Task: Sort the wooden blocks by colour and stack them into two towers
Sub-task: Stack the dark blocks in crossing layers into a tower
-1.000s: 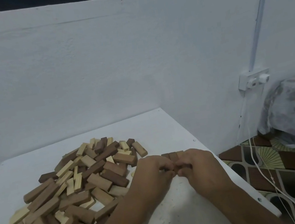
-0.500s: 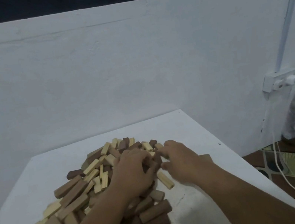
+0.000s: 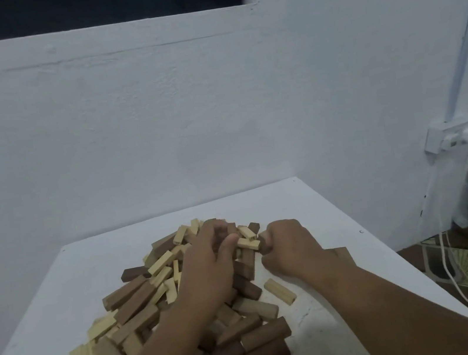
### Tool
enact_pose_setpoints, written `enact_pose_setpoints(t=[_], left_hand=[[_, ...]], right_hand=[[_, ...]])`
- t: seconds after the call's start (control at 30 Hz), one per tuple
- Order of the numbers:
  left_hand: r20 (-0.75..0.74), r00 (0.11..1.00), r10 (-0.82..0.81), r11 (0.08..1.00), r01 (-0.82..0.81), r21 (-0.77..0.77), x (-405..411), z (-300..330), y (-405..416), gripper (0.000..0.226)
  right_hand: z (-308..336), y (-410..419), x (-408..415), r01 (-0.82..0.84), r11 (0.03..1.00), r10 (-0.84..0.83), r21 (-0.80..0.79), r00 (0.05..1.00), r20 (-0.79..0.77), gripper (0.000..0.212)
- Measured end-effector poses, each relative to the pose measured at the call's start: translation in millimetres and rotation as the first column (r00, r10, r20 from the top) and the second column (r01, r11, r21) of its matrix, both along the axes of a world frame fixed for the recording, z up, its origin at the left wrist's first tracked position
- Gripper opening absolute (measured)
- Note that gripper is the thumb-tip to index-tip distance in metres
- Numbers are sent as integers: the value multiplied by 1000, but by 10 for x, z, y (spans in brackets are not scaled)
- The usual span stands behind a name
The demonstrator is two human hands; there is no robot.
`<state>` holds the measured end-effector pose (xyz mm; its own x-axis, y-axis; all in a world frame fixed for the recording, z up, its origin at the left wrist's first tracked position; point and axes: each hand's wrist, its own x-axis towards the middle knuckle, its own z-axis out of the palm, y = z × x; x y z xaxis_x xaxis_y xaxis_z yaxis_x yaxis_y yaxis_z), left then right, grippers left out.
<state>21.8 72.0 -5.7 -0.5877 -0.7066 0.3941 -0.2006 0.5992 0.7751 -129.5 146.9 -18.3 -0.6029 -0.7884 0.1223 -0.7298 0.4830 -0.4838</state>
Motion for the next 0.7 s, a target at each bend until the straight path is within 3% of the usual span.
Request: enact_pose_setpoints(t=[0.17, 0.23, 0.3, 0.4, 0.57, 0.7], left_hand=[[11, 1000, -11, 1000, 11, -18, 207, 68, 244, 8], [4, 997, -77, 997, 76, 10, 267, 88, 403, 14], [60, 987, -147, 987, 150, -58, 300, 56, 545, 19], [194, 952, -239, 943, 275, -185, 295, -38, 789, 21], [318, 872, -372, 768, 482, -421, 162, -116, 1156, 28], [333, 883, -331, 807, 448, -384, 118, -386, 1242, 26]], right_hand=[[118, 282, 131, 55, 993, -47, -102, 996, 75, 12], [213, 548, 221, 72, 982, -56, -177, 994, 95, 16], [267, 902, 322, 80, 976, -61, -201, 993, 97, 19], [186, 1497, 432, 58, 984, -33, -171, 989, 148, 21], [-23, 1970, 351, 19, 998, -9, -65, 989, 149, 18], [-59, 2047, 280, -83, 995, 92, -59, 983, 159, 27]])
